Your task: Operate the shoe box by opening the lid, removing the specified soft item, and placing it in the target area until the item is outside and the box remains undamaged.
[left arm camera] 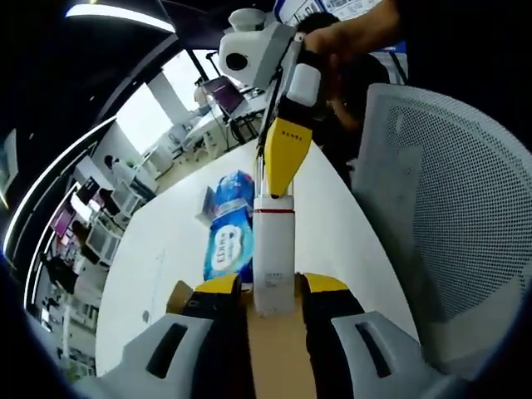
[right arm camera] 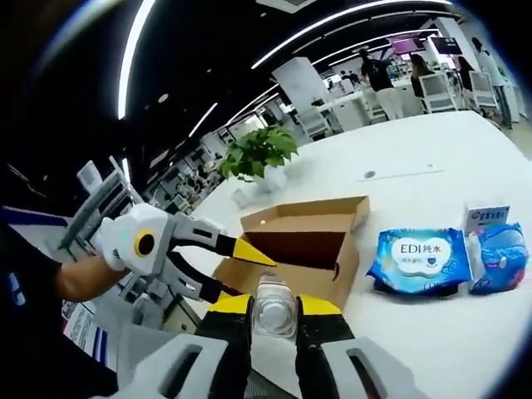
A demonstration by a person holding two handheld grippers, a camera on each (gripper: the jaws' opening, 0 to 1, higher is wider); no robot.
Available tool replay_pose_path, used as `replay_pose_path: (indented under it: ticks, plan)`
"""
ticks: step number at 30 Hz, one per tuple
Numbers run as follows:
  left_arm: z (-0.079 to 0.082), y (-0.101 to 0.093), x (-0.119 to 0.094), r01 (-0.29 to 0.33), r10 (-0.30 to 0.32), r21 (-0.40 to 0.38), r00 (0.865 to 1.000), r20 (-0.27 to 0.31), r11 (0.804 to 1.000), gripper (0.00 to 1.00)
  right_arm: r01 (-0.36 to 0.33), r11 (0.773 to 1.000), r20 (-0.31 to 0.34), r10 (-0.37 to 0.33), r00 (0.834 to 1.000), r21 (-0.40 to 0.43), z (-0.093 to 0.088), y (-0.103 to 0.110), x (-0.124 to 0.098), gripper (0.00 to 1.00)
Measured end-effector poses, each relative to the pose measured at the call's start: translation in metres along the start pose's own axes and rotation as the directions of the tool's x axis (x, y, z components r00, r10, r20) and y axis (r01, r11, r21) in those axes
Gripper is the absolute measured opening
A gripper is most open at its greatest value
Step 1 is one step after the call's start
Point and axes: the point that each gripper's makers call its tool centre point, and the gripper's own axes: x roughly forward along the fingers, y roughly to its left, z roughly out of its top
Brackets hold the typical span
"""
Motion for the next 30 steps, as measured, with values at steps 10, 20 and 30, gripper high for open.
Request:
replay_pose_path:
  ticks: [10,20,30]
  plan:
    - [-0.027,-0.007,-0.006,-0.001,-0.007,-0.19,0.999,-0.042,0.982,0.4,0.018,0.986,-0.051,-0.027,0.998,-0.165,0.019,-0.019,-0.006,0.15]
    - [-0.041,0.002,-0.022,-0.063,0.05,-0.342,0.998,-0.048,0.938,0.48,0.017,0.939,-0.115,-0.059,0.992,-0.342,0.033,-0.038,-0.012,0.15]
    - [-0.055,0.016,-0.046,-0.144,0.132,-0.445,0.99,-0.058,0.884,0.52,0.012,0.878,-0.167,-0.105,0.98,-0.479,0.052,-0.063,-0.015,0.15]
